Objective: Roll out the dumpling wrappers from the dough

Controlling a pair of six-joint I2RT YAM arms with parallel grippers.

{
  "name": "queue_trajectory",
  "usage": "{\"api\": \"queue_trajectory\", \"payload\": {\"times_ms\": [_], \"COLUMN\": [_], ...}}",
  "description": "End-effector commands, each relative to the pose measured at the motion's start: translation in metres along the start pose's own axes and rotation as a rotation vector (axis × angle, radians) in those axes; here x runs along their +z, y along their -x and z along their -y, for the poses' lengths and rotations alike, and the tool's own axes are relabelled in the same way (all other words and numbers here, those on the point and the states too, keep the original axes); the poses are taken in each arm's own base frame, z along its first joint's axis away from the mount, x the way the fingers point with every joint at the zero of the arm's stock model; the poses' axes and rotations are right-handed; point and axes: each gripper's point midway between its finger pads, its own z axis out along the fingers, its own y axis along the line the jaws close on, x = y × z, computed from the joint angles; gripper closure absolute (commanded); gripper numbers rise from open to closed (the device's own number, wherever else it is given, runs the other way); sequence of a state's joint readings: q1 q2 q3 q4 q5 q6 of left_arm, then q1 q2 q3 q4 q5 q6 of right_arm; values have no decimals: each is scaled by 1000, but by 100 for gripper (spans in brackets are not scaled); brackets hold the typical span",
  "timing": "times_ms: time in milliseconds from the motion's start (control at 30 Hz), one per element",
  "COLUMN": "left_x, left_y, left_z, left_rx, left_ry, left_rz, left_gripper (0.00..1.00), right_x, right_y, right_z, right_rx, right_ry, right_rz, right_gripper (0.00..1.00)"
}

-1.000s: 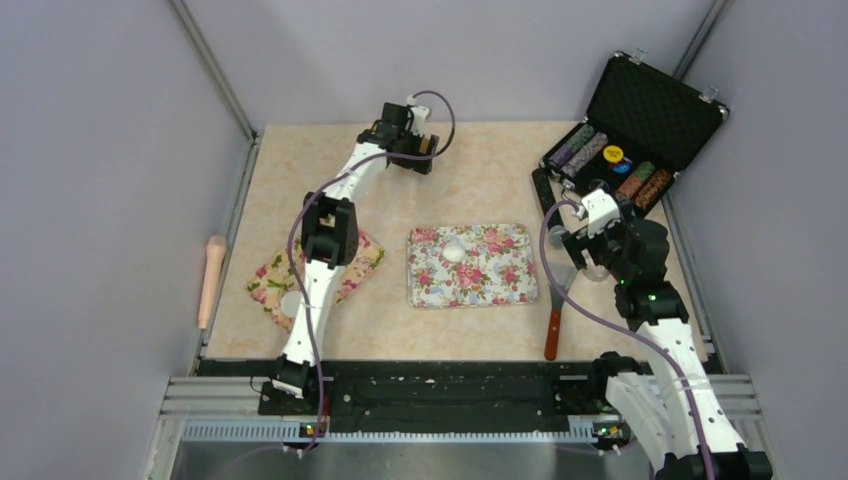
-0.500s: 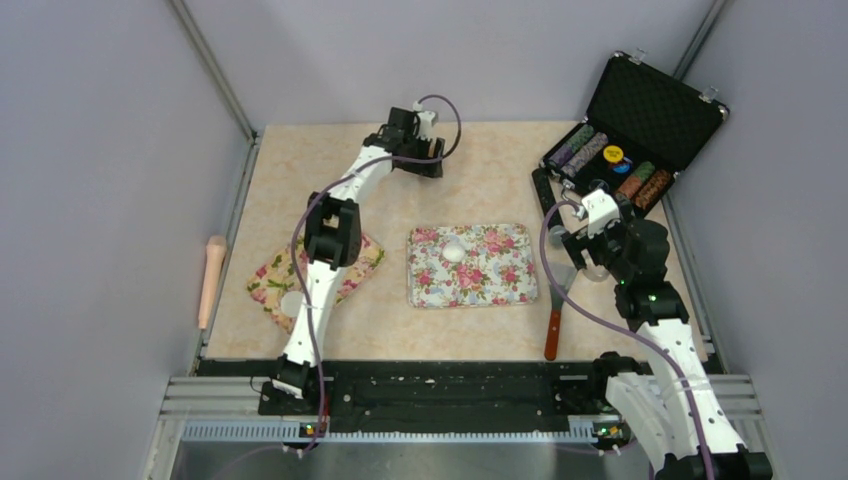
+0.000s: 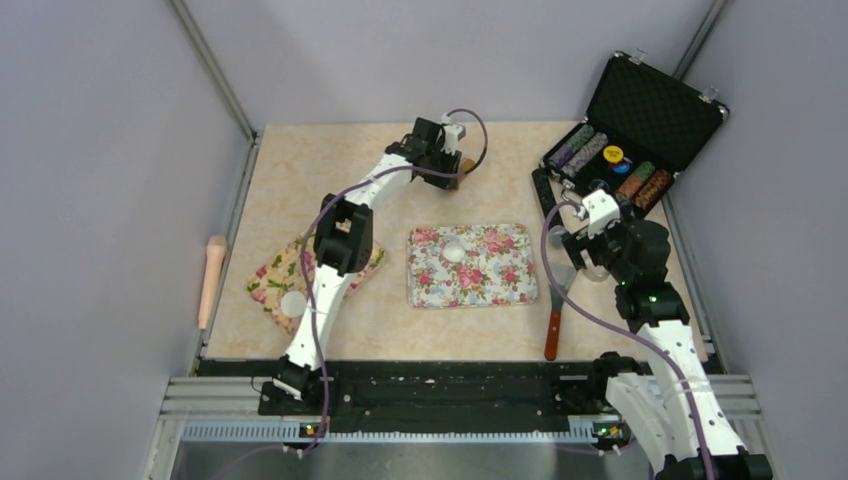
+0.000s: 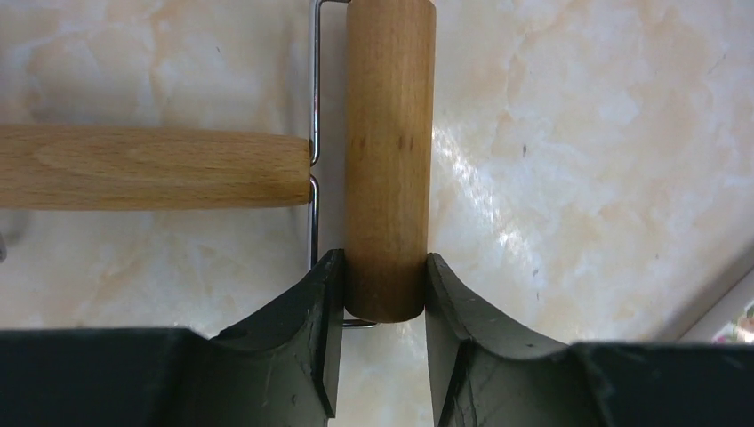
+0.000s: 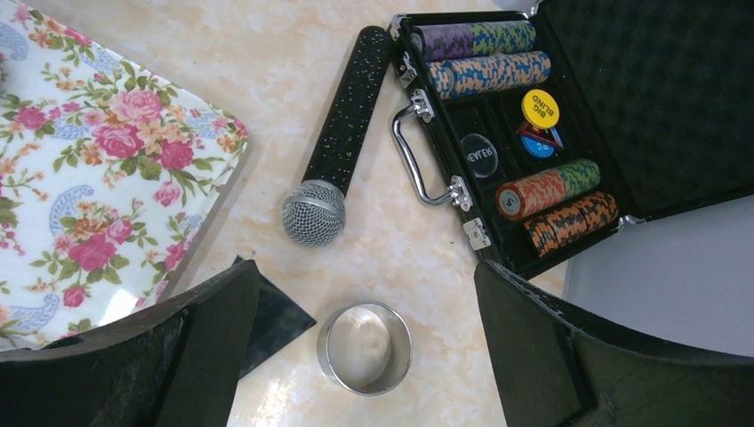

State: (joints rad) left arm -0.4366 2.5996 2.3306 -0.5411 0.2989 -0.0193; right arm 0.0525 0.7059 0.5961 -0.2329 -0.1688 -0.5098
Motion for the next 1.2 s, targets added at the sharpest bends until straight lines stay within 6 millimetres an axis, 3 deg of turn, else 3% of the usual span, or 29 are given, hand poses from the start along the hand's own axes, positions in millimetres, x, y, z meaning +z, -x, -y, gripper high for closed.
{"api": "queue_trajectory", "payload": {"times_ms": [0, 133, 267, 433, 600, 800, 967, 1067, 1167], "left_x": [-34, -62, -99, -115, -103, -94, -74, -67, -64], "left_y": [-30, -46, -56, -60, -56, -36, -17, -10, -6], "left_z": [6, 15, 36, 38, 42, 91, 138, 148, 134], "left_rx": [67, 195, 329, 503, 698, 819, 918, 943, 946], "left_ry": [-27, -78, -185, -175, -82, -107, -126, -120, -38], "left_rz": [-132, -172, -193, -175, -158, -75, -19, -5, -16], "left_gripper": [66, 67, 67, 61, 60, 60, 60, 60, 59], "right_x": [-6, -7, -7, -6, -6, -6, -6, -6, -6], "right_y": [28, 30, 31, 33, 34, 32, 29, 28, 28], "right_z": [1, -2, -5, -13, -17, -14, -14, -14, -14], "right_rx": [15, 23, 31, 54, 64, 61, 59, 56, 53], "right_ry": [16, 31, 47, 89, 105, 87, 86, 84, 86], "right_rz": [76, 84, 94, 108, 111, 107, 101, 101, 103], "right_gripper": [11, 11, 11, 11, 11, 11, 11, 11, 11]}}
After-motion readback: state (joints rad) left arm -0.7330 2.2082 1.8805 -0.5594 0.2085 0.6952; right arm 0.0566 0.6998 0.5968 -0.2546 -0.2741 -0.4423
